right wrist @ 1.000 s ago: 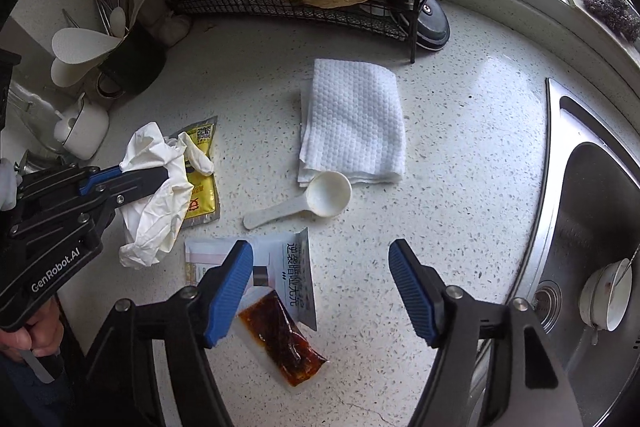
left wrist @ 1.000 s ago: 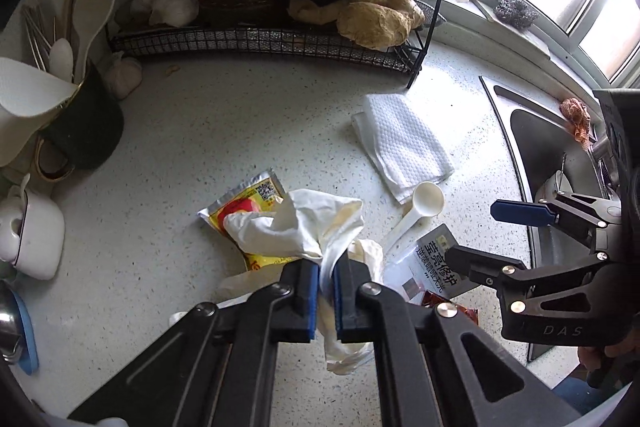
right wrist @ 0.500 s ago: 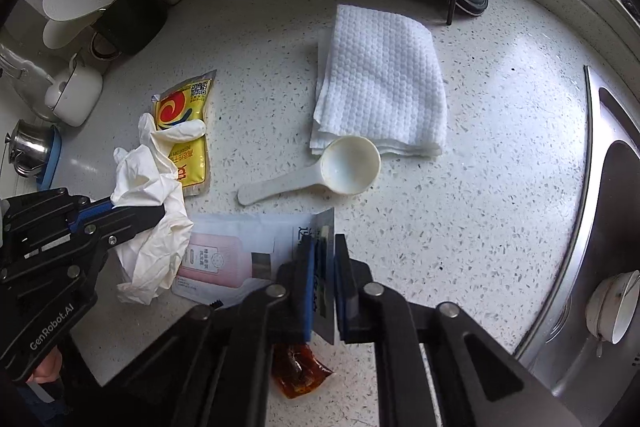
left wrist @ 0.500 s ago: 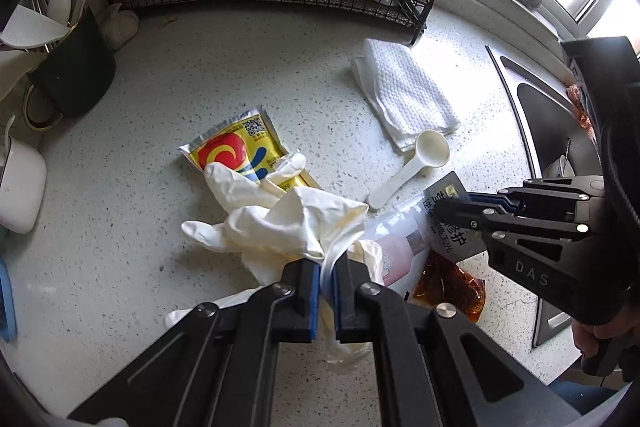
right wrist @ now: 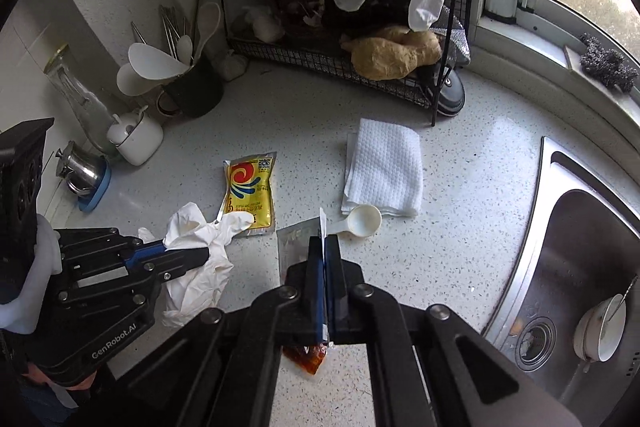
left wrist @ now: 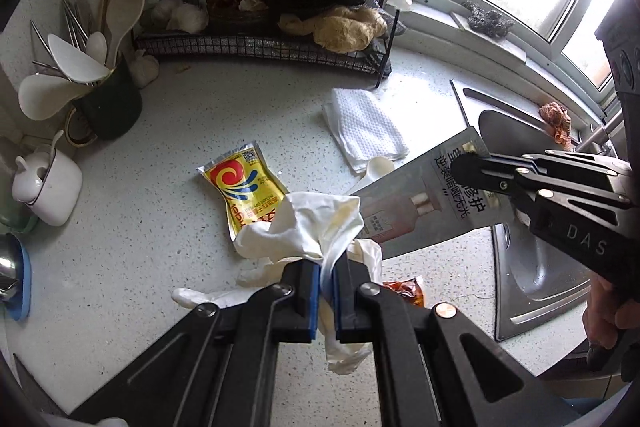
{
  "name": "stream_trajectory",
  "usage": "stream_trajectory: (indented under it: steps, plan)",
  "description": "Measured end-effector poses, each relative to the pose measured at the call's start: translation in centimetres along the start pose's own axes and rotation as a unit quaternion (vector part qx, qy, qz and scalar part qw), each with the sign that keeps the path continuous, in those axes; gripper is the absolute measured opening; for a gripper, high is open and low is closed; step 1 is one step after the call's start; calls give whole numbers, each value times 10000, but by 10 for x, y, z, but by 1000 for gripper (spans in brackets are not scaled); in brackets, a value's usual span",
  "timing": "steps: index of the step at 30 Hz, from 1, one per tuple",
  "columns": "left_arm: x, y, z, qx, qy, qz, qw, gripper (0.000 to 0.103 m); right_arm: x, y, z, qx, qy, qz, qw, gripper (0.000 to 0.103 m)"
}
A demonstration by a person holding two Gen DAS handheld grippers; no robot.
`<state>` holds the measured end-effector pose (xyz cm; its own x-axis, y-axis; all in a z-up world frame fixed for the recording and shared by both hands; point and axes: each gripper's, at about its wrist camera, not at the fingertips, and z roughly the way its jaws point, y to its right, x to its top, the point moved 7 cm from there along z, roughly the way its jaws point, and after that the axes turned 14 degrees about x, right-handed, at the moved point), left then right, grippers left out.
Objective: Collect trash
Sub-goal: 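Grasp the white gloves with the left gripper while the right holds the packets, then carry the gloves and printed packet down over the red bucket with both grippers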
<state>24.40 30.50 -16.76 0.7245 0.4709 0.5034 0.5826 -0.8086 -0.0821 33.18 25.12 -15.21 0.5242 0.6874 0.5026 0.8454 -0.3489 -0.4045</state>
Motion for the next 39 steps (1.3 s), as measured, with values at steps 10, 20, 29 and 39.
stream_trajectory:
  steps: [10, 20, 29, 39]
  plan:
    - [-47, 68, -68, -96, 337, 291, 9990, 4, -59, 6, -71, -129, 414, 83, 9990, 1]
    - [-143, 173, -118, -244, 355, 870, 9953, 4, -188, 21, -148, -438, 581, 730, 9947, 1]
    - [-221, 257, -155, -245, 419, 1545, 9868, 4, -307, 33, -212, -748, 740, 1405, 9845, 1]
    - [-292, 349, -149, -720, -63, 2332, 9697, 4, -408, 63, -244, -1115, 728, 2229, 9657, 1]
